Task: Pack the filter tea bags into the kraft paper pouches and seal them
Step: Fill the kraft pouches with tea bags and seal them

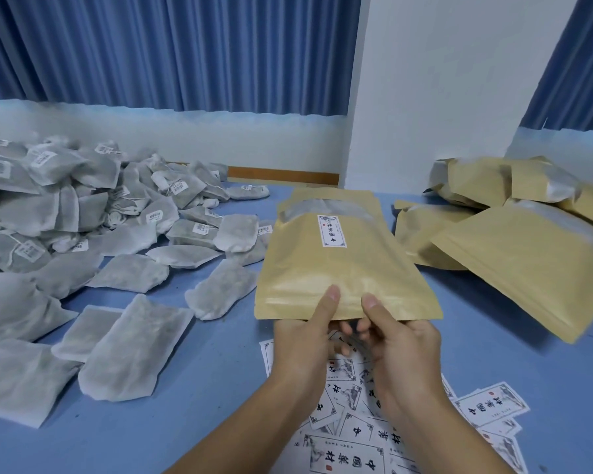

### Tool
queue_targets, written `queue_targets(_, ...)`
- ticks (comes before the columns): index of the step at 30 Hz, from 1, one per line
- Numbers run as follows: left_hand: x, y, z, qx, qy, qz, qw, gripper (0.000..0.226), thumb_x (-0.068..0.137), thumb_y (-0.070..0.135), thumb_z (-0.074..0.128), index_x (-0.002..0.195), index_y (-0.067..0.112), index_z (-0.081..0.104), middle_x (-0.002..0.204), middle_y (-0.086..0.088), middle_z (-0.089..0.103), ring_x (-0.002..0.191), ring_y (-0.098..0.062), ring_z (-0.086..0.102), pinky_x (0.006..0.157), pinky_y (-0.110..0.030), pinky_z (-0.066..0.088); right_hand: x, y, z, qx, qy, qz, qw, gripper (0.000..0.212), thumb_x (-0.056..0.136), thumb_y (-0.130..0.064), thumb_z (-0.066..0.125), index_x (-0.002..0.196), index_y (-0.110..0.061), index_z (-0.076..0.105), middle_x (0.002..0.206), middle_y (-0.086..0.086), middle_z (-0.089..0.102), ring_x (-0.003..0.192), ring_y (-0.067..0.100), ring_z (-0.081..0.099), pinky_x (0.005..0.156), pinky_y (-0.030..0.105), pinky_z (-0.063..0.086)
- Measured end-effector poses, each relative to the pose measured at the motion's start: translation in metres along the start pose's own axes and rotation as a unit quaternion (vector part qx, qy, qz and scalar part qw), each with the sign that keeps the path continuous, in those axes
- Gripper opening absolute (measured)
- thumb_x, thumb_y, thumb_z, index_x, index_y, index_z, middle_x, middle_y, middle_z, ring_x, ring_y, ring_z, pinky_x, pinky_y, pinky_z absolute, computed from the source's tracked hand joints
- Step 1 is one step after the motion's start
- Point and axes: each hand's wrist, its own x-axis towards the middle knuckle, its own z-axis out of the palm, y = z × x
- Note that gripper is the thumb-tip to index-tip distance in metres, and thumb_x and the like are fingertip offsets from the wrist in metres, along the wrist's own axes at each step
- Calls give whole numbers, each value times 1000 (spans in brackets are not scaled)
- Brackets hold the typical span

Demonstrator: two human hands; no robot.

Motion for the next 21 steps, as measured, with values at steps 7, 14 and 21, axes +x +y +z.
queue_targets(7,3,3,-1,72,-11,-31,997,54,98,51,56,54,21,66,49,-7,51,34,-20,37,44,-28,28,-1,-2,-1,-20,-49,32,998,20,90,-12,69,78,3,63,57,14,50,59,29,50,58,37,46)
queue_targets(14,4,17,-5,7,93,-37,995,46,103,42,44,77,6,52,46,-9,42,32,-17,32,39,-18,24,-3,-9,5,8,-81,86,993,41,99,-39,54,110,-1,64,65,20,59,43,23,49,43,34,44)
queue_targets(21,2,10,3,-55,83,5,995,24,105,12,50,124,22,61,109,-4,76,97,-29,74,84,-48,60,4,-11,-3,33,-61,48,996,27,103,-9,50,129,-11,57,116,9,73,100,27,72,79,40,62)
